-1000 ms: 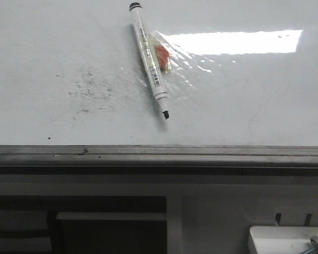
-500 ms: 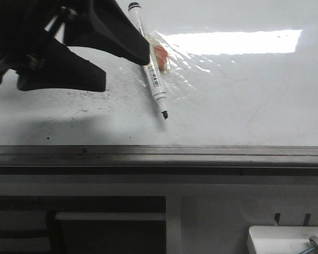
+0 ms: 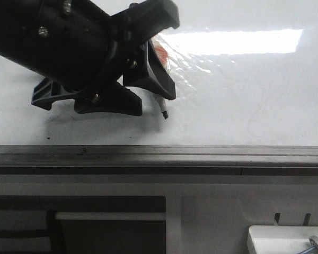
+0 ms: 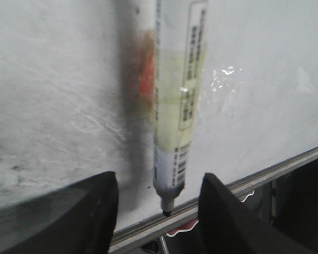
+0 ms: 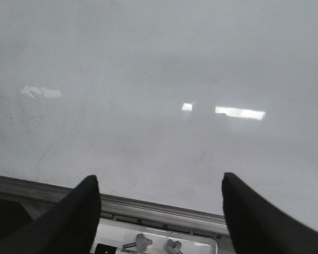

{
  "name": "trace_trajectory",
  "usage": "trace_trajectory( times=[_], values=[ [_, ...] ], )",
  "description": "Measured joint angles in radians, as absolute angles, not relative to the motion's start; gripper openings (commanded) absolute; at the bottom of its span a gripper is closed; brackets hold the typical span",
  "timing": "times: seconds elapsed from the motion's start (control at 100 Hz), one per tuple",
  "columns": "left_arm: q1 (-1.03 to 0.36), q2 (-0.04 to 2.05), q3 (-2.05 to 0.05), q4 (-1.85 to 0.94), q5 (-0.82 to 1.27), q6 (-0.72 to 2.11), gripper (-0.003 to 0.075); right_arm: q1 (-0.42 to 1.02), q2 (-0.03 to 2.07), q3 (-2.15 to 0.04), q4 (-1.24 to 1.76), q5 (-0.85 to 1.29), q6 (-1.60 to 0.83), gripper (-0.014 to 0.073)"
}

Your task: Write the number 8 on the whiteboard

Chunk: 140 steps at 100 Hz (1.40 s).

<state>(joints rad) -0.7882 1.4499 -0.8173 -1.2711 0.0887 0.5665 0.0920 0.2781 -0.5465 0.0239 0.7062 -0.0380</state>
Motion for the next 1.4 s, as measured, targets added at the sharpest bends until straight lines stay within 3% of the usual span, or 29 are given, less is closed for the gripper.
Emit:
trace_trajectory(
  times=[0.13, 0.37, 0.52, 0.64, 0.94, 1.4],
  values=[
    [-0.788, 1.461, -0.819, -1.285, 0.086, 0.567, -0.0023, 0.094, 0.278, -0.547, 0.024, 0.706, -0.038, 0.0437],
    [-0.793, 1.385, -0.819, -1.167, 0.239, 0.753, -0.002, 0.146, 0.278, -0.549, 0.069, 0.707, -0.082, 0.0437],
    [-0.81, 1.264, -0.819, -0.938, 0.551, 1.029, -0.002, 0.229, 0.295, -0.575, 0.331, 0.718, -0.397, 0.0437],
    [-0.824, 1.188, -0.819, -0.775, 0.682, 1.138, -0.002, 0.31, 0.351, -0.586, 0.622, 0.742, -0.685, 0.0437],
    [-0.826, 1.141, -0.819, -0.689, 0.691, 1.208, -0.002, 0.45, 0.6, -0.601, 1.027, 0.741, -1.095, 0.0437],
    [-0.826, 1.141, -0.819, -0.687, 0.573, 1.217, -0.002, 0.571, 0.901, -0.674, 1.143, 0.642, -1.279, 0.0437]
  ],
)
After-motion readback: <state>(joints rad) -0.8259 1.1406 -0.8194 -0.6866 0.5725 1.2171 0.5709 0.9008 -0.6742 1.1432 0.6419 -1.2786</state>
